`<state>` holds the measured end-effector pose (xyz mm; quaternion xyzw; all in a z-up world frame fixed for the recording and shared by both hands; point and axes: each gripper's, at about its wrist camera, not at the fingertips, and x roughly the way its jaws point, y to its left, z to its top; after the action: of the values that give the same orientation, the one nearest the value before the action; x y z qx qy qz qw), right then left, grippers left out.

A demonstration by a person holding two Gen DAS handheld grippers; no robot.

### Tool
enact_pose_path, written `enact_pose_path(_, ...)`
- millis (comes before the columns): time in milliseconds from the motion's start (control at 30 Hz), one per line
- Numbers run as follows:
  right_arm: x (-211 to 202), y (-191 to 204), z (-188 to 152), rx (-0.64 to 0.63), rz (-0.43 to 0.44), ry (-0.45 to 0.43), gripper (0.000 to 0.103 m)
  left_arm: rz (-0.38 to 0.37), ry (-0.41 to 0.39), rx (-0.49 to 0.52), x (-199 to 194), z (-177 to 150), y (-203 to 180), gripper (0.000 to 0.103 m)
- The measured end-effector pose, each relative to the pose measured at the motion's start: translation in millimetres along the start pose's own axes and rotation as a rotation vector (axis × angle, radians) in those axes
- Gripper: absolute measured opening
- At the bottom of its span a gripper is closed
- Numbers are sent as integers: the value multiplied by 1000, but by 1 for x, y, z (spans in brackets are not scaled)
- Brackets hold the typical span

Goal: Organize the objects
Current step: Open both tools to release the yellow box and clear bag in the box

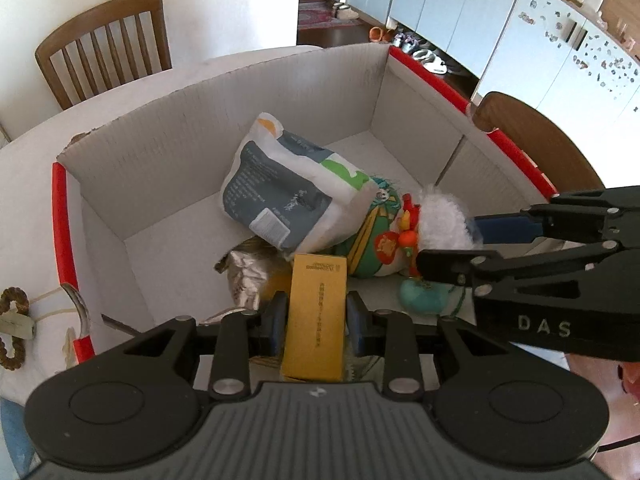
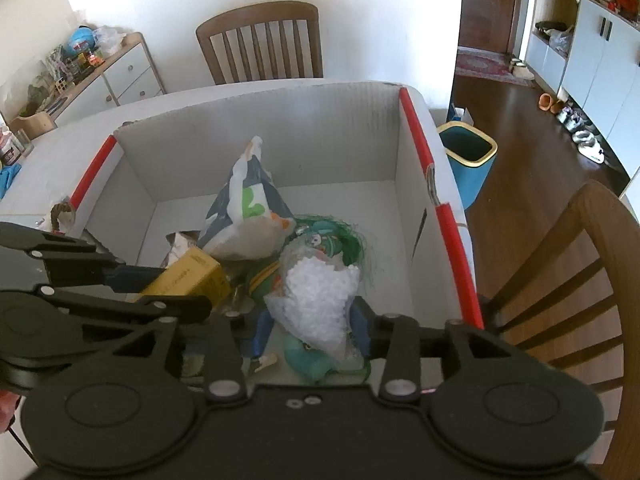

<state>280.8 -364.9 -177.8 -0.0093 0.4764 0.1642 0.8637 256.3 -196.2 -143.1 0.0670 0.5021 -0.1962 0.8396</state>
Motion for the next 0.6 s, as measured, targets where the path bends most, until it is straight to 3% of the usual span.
enact_pose_path(133, -5, 1, -1, 4, -2, -8, 45, -6, -5, 6, -4, 0, -1, 32)
enact_pose_path(267, -14, 2, -1, 4, -4, -28, 46, 4, -29, 1, -9, 2, -2, 47)
enact_pose_path(500, -34, 6, -1, 3, -5, -60, 48, -21, -79, -15, -33, -2, 1, 47)
enact_pose_path(600, -46, 11, 0, -2, -5, -83, 60, -27, -106, -24, -47, -6, 4, 48)
